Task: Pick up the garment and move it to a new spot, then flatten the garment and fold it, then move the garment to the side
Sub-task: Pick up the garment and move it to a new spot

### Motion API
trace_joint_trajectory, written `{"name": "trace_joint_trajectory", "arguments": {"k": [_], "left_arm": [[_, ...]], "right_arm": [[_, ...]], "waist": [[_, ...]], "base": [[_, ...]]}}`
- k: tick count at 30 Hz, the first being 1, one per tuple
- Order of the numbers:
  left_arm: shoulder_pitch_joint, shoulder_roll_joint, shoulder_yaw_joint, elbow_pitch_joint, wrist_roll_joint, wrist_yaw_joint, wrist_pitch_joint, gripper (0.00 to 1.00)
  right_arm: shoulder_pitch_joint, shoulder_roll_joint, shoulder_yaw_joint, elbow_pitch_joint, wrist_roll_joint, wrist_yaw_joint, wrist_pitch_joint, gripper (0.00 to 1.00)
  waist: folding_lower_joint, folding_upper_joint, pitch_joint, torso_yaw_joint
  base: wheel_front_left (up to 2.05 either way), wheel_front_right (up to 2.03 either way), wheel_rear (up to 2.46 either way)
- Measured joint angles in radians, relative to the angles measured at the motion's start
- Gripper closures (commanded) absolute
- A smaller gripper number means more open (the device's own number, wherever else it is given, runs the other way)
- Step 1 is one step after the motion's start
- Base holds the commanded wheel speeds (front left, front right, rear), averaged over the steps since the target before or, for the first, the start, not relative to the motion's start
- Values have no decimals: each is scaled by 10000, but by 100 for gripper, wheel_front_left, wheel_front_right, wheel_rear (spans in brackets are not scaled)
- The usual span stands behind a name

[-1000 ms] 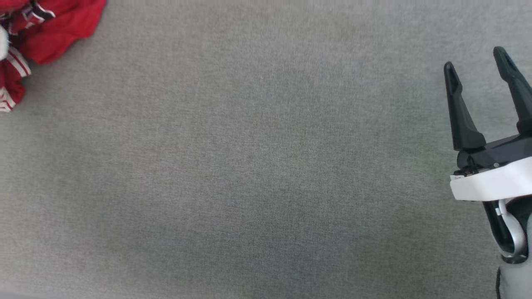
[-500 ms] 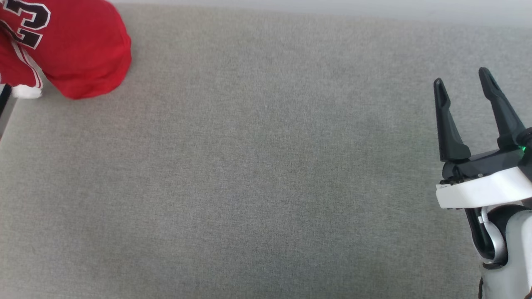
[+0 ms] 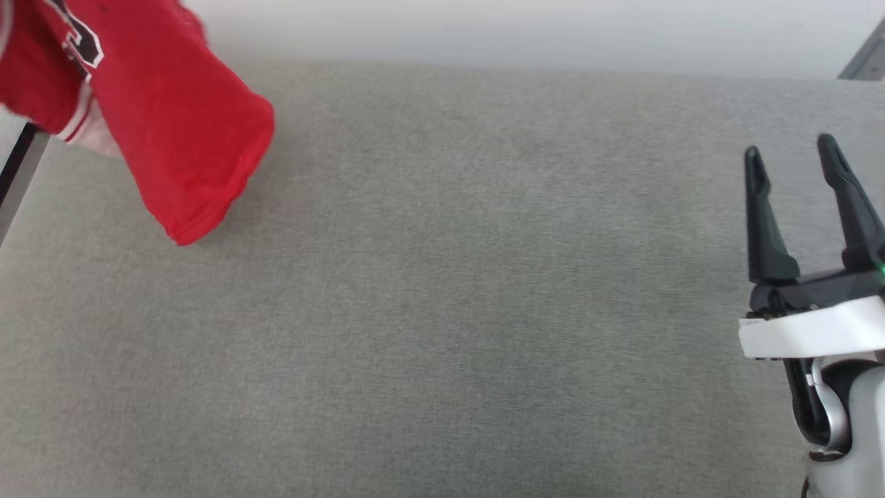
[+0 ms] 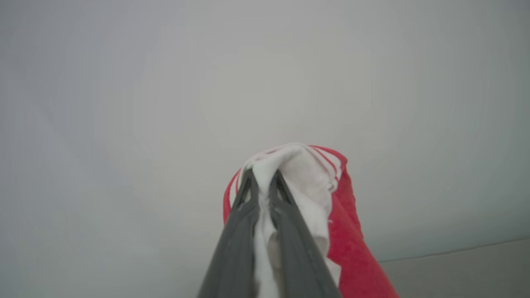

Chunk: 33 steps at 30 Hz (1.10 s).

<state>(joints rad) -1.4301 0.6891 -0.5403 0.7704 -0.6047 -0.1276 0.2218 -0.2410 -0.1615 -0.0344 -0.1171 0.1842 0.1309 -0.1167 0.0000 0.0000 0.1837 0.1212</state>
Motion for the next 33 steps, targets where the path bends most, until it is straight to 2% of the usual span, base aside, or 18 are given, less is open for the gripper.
{"name": "trace_joint_trajectory", "arguments": {"k": [11,19,24,27,33], "left_arm": [[576,-77,-911,-2451,-1104,0,1411,100],[1517,-372,-1292,-4612,-2100,155,3129,100],[2478,-364,-1755,-6115,-2592,610,4288,100],[3254,-357,-2107,-6817,-2777,1024,4823,100],[4837,-240,-2951,-7346,-2865,1570,5446,100]], "right_arm": [[436,219,-731,-107,-17,0,-215,0],[678,407,-1106,-221,-21,0,-249,0],[731,596,-1103,-159,12,-2,-364,0],[726,679,-980,-29,79,0,-497,0],[526,867,-554,430,196,0,-773,0]], "waist": [[0,0,-444,-945],[0,0,-516,-1969],[0,0,-370,-2583],[0,0,-226,-2915],[0,0,225,-3537]], "base": [[0,0,0],[0,0,0],[0,0,0],[0,0,0],[0,0,0]]}}
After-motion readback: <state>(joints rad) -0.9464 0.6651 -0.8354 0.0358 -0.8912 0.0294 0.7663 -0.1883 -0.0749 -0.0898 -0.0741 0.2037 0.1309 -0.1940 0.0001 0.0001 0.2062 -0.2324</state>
